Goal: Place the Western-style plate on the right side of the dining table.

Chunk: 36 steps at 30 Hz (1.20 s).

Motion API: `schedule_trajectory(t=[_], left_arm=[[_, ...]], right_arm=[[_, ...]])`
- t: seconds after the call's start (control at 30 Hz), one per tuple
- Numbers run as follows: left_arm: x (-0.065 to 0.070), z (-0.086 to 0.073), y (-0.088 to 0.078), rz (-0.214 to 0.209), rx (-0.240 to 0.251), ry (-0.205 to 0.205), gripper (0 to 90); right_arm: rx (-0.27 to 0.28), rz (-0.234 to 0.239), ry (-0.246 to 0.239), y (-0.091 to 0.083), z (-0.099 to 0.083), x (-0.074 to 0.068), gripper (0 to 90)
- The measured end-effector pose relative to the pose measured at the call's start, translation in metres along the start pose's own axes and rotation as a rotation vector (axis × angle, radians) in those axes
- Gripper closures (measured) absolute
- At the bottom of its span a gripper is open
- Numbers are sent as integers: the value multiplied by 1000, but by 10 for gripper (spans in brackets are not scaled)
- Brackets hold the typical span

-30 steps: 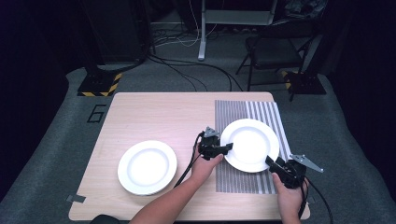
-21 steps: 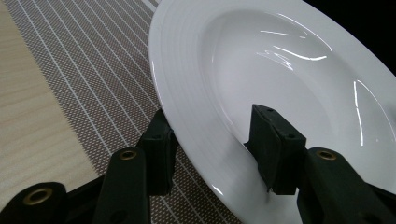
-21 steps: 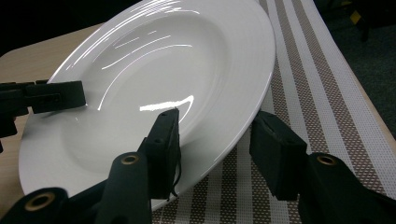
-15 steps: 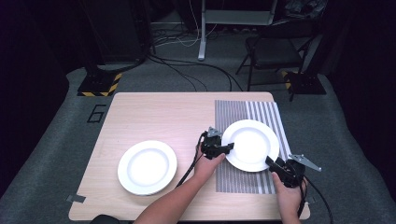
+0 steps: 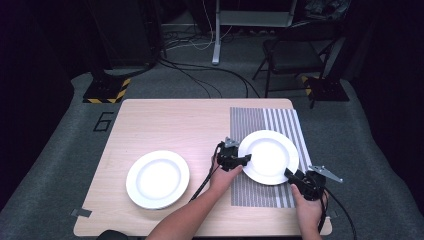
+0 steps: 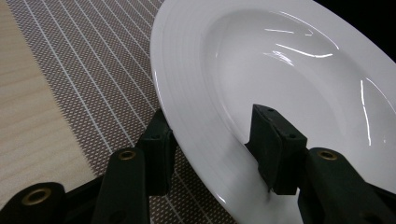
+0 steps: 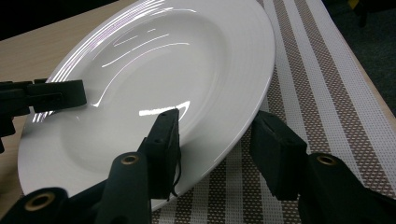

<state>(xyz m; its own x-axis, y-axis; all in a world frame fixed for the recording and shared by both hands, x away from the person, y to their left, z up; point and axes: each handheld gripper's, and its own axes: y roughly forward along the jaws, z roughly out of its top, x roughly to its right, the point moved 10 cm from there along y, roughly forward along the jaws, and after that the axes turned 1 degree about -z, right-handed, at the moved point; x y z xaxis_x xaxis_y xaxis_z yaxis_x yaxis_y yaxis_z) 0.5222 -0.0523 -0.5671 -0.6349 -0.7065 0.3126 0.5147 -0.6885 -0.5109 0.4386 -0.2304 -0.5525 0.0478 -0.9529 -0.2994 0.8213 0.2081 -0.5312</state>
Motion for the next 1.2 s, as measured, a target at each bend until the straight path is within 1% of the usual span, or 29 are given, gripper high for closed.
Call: schedule_trajectory(t=[0.07,0.13,0.17,0.23,0.27,0.3,0.33,0.37,0.47,0.5,0.57,0.6,0.67,0.8,0.83,0.87,0.9,1.03,1.07,1.1,1.13,1.17,1.2], left_arm=[[-1,-1,1,8,-6,12,517],[-3,-2,3,11,-11,19,514],[-3,-2,4,10,-10,3,513],[-3,-4,5,15,-17,5,512],[-3,-4,6,16,-21,9,512],[-4,-5,6,16,-22,11,512],[-3,-6,7,16,-27,12,512],[-3,-6,7,13,-25,5,512],[-3,-8,8,13,-37,9,512],[-3,-8,8,13,-37,9,512],[-3,-8,9,13,-34,11,512],[-3,-7,9,16,-31,20,512],[-3,-7,9,18,-28,21,512],[-5,-6,8,24,-25,18,510],[-5,-6,8,22,-26,21,509],[-6,-5,7,28,-23,42,507],[-6,-5,7,30,-23,36,507],[-6,-4,6,33,-25,43,507],[-6,-4,5,35,-23,45,506],[-6,-4,5,35,-23,45,503],[-6,-5,4,35,-28,44,500],[-6,-5,4,35,-28,44,499],[-6,-4,3,26,-24,51,498]], right_arm=[[-3,-7,0,1,-1,1,523],[-8,-3,3,2,-2,1,523],[-9,-2,2,2,-2,1,523],[-15,-4,-1,4,-3,2,523],[-19,-10,9,4,-4,2,523],[-20,-10,4,5,-4,3,523],[-25,-10,11,5,-5,3,523],[-29,-11,14,5,-6,4,523],[-38,-20,18,7,-7,6,523],[-39,-18,17,8,-8,7,522],[-45,-17,33,8,-9,8,522],[-45,-13,37,9,-9,7,522],[-45,-15,43,9,-9,8,522],[-42,-9,41,9,-9,8,519],[-43,-7,47,9,-9,8,517],[-46,-8,55,10,-10,9,510],[-47,-11,52,10,-10,9,505],[-41,-19,42,10,-9,9,499],[-35,-28,28,10,-9,10,504],[-27,-47,12,8,-8,11,529],[-16,-57,-16,8,-6,12,538],[-16,-57,-16,8,-6,12,538],[-13,-60,-20,7,-6,11,527]])
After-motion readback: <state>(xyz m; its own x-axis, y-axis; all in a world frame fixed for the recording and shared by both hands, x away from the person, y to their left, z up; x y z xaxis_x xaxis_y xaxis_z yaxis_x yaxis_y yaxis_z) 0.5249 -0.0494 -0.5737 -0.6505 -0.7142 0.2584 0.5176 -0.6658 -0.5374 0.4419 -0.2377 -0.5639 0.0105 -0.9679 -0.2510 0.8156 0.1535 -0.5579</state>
